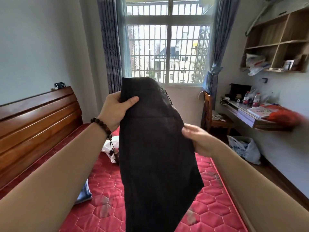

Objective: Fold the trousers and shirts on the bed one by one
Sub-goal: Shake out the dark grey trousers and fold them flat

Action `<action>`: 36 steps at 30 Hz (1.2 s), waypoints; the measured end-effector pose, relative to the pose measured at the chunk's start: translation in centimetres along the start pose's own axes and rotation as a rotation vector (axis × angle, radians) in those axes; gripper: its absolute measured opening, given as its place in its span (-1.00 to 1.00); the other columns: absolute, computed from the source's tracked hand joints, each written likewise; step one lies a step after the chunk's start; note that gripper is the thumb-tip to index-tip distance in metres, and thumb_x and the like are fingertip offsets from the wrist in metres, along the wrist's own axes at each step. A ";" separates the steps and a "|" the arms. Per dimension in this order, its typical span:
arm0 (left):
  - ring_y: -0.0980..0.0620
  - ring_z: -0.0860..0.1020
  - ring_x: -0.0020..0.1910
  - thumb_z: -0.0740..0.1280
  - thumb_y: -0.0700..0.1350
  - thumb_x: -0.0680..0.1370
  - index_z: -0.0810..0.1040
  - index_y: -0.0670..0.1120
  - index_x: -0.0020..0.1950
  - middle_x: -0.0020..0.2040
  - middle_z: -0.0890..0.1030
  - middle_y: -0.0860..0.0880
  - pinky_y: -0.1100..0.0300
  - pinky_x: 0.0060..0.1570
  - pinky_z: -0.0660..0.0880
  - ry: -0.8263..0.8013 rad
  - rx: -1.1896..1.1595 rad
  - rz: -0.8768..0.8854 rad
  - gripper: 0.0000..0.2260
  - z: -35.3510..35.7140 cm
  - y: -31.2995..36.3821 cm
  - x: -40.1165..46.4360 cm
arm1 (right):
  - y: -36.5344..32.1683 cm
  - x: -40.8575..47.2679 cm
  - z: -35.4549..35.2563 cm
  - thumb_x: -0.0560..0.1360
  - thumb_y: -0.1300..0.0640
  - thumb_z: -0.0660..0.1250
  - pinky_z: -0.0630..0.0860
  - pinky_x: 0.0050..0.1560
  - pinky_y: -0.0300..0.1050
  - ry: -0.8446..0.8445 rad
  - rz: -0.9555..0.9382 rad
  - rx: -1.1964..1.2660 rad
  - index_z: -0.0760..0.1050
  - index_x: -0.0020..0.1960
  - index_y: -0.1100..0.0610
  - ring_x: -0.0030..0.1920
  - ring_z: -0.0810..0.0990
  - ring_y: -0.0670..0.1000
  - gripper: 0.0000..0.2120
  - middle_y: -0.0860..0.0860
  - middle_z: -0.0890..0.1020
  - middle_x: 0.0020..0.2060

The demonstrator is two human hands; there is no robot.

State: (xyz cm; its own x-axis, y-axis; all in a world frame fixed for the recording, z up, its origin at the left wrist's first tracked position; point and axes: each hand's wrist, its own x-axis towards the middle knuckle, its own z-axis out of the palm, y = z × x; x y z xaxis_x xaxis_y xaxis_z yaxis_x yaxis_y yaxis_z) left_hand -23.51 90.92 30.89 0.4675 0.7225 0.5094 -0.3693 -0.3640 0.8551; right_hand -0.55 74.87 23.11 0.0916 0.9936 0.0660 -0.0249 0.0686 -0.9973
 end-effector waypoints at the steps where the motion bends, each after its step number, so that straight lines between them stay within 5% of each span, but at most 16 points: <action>1: 0.12 0.66 -0.10 0.36 -0.25 0.52 0.61 -0.07 0.00 -0.12 0.71 0.10 0.31 -0.18 0.57 0.001 -0.008 0.001 -0.88 0.1 0.4 -0.1 | -1.6 0.3 0.7 0.36 0.04 0.52 0.58 0.03 -0.11 0.016 -0.064 0.070 0.61 0.15 0.16 0.10 0.64 0.08 -0.60 0.12 0.66 0.10; 6: 0.09 0.67 -0.10 0.34 -0.24 0.54 0.61 -0.07 0.01 -0.10 0.71 0.06 0.27 -0.19 0.58 0.008 -0.048 0.023 -0.88 -0.7 2.3 0.0 | -5.2 1.9 2.1 0.41 0.01 0.41 0.59 -0.02 -0.11 0.069 -0.119 0.189 0.53 0.23 0.19 0.09 0.64 0.08 -0.55 0.13 0.64 0.14; 11: 0.06 0.66 -0.06 0.34 -0.25 0.52 0.60 -0.11 0.03 -0.08 0.70 0.04 0.27 -0.14 0.58 -0.013 0.020 0.008 -0.88 -0.5 2.1 0.3 | -7.0 2.7 2.7 0.24 0.07 0.54 0.62 -0.11 -0.05 0.081 -0.126 0.247 0.64 0.06 0.16 -0.03 0.69 0.11 -0.60 0.15 0.68 0.03; 17: 0.35 0.61 -0.20 0.45 -0.17 0.47 0.59 0.07 -0.04 -0.23 0.64 0.28 0.49 -0.27 0.48 0.111 0.325 0.214 -0.84 -0.5 2.8 0.6 | -9.1 1.9 3.3 0.38 0.33 0.42 0.62 0.02 0.05 0.207 -0.358 0.101 0.60 0.05 0.19 -0.04 0.68 0.12 -0.75 0.15 0.69 0.00; 20: 0.42 0.57 -0.16 0.46 -0.15 0.47 0.55 0.20 -0.04 -0.20 0.61 0.40 0.54 -0.27 0.45 0.123 0.386 0.364 -0.75 -0.3 3.9 1.0 | -11.2 1.2 3.1 0.38 0.35 0.41 0.63 -0.02 -0.01 0.171 -0.377 0.063 0.60 0.04 0.21 -0.04 0.69 0.11 -0.75 0.15 0.69 -0.01; 23: 0.40 0.57 -0.09 0.46 -0.11 0.47 0.52 0.25 -0.01 -0.12 0.60 0.43 0.53 -0.21 0.46 0.102 0.415 0.367 -0.73 0.0 3.7 2.2 | -12.8 1.7 3.1 0.30 0.11 0.52 0.64 -0.09 -0.07 0.210 -0.355 0.014 0.62 0.00 0.18 -0.06 0.70 0.07 -0.70 0.09 0.71 -0.06; 26: 0.26 0.60 -0.12 0.47 -0.01 0.45 0.55 0.09 -0.07 -0.14 0.64 0.22 0.39 -0.18 0.51 0.135 0.525 0.270 -0.86 -0.3 1.1 3.6 | -12.0 3.6 2.3 0.40 0.17 0.49 0.65 -0.19 -0.14 0.350 -0.345 -0.061 0.60 -0.11 0.12 -0.18 0.71 -0.01 -0.89 0.00 0.72 -0.21; 28: 0.10 0.61 -0.14 0.47 0.03 0.44 0.53 -0.08 -0.08 -0.15 0.63 0.07 0.23 -0.17 0.54 0.187 0.597 0.220 -0.77 -0.4 -1.7 4.3 | -10.3 5.1 1.3 0.44 0.23 0.45 0.64 -0.18 -0.16 0.391 -0.334 -0.096 0.59 -0.12 0.11 -0.20 0.70 -0.03 -0.93 0.02 0.72 -0.19; 31: 0.13 0.55 -0.23 0.40 0.10 0.48 0.47 -0.08 -0.11 -0.23 0.56 0.12 0.21 -0.23 0.48 0.259 0.692 0.200 -0.74 0.1 -5.9 4.7 | -6.7 7.9 -0.9 0.49 0.22 0.40 0.59 -0.03 -0.29 0.480 -0.356 -0.285 0.58 0.05 0.15 -0.07 0.67 -0.01 -0.86 0.01 0.69 -0.04; 33: 0.09 0.49 -0.30 0.30 0.12 0.54 0.40 -0.09 -0.11 -0.30 0.49 0.14 0.15 -0.28 0.39 0.296 0.776 0.200 -0.72 0.5 -8.9 4.8 | -3.9 9.6 -1.9 0.52 0.15 0.38 0.42 -0.12 -0.57 0.575 -0.387 -0.515 0.54 0.19 0.18 -0.02 0.59 -0.04 -0.73 -0.06 0.62 -0.01; 36: 0.05 0.36 -0.39 0.20 0.08 0.60 0.33 -0.09 -0.06 -0.38 0.41 0.09 0.15 -0.36 0.24 0.336 0.914 0.224 -0.76 0.9 -13.3 5.2 | 0.5 11.6 -3.0 0.53 0.05 0.37 0.33 -0.17 -0.65 0.700 -0.458 -0.660 0.52 0.23 0.16 -0.06 0.55 -0.18 -0.68 -0.11 0.60 -0.04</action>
State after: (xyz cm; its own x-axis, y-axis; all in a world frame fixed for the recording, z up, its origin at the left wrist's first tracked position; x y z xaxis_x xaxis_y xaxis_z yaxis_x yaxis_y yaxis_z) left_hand -15.47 99.00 22.19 0.1592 0.6591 0.7350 0.4047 -0.7227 0.5603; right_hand 3.50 86.15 23.30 0.5123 0.5985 0.6159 0.6823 0.1519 -0.7151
